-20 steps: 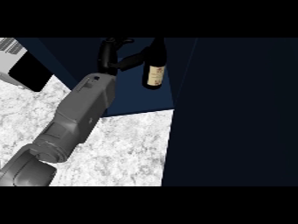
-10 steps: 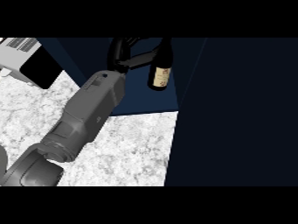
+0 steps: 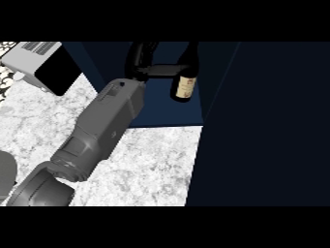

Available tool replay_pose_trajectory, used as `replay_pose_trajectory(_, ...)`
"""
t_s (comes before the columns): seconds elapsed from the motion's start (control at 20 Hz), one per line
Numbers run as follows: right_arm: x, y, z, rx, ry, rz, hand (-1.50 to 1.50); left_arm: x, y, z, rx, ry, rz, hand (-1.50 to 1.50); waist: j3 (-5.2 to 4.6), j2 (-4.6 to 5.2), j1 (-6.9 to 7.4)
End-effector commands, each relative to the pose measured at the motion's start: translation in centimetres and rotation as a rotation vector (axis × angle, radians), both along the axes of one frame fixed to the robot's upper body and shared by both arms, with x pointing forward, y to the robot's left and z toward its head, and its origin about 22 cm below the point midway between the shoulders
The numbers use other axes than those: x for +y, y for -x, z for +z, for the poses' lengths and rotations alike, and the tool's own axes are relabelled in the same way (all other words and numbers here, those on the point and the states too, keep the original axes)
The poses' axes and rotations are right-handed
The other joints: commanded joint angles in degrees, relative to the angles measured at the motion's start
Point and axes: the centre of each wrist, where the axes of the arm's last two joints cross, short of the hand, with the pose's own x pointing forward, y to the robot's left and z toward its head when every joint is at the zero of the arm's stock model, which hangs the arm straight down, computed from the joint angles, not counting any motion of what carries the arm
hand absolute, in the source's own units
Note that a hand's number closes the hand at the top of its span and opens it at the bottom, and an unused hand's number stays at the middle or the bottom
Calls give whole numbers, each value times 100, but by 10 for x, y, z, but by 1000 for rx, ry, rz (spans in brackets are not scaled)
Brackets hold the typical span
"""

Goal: Pick up the wine, place it into the cabinet and close the cabinet

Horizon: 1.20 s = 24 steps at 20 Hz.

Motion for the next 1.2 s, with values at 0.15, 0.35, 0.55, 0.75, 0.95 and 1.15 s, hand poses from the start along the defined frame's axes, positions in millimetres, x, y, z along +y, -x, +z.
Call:
replay_pose_trajectory(0.15,-7,31,50,-1,-74,42,-150,7,13,-24,26,79,-59,-150,-5,-22,-22)
replay_pose_trajectory(0.35,-8,26,41,-4,-69,15,-150,6,24,-30,-3,100,-118,-150,3,-67,119)
replay_pose_trajectory(0.55,-6,31,51,-3,-88,21,-150,6,39,-45,35,134,-163,-150,-7,-53,134)
replay_pose_trajectory(0.75,-7,27,44,6,-59,9,-150,8,63,-57,58,173,-190,-150,-2,-91,311)
replay_pose_trajectory(0.95,-6,24,32,11,-71,-6,-150,0,101,-73,90,197,-165,-150,5,-111,264)
replay_pose_trajectory(1.15,-8,28,46,-8,-77,-14,-150,11,125,-80,84,186,-174,-150,0,-82,317)
